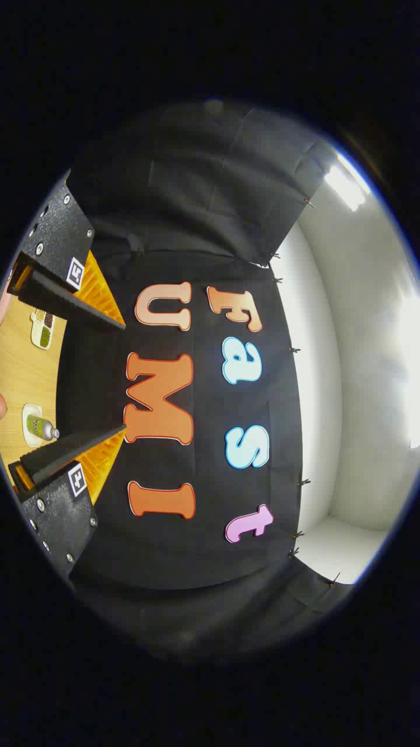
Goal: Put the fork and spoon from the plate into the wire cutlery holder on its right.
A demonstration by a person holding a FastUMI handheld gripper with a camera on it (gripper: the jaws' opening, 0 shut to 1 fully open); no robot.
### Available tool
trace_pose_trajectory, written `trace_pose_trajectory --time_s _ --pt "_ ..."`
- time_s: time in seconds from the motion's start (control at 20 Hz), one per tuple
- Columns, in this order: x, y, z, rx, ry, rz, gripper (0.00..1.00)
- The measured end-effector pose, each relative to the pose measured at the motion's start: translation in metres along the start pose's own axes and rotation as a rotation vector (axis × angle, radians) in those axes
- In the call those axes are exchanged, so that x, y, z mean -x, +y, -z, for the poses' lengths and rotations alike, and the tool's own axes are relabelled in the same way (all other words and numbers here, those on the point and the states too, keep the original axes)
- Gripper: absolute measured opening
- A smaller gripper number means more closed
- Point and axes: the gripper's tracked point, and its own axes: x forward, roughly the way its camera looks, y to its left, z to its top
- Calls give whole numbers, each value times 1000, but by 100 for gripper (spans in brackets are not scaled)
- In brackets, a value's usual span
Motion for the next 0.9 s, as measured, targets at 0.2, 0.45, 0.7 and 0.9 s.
trace_pose_trajectory --time_s 0.2,0.45,0.7,0.9 --pt "2 6 -1 23 9 26 92" --pt "12 5 -3 84 26 60 93" --pt "16 4 1 90 51 78 94" --pt "12 7 12 80 82 81 94"
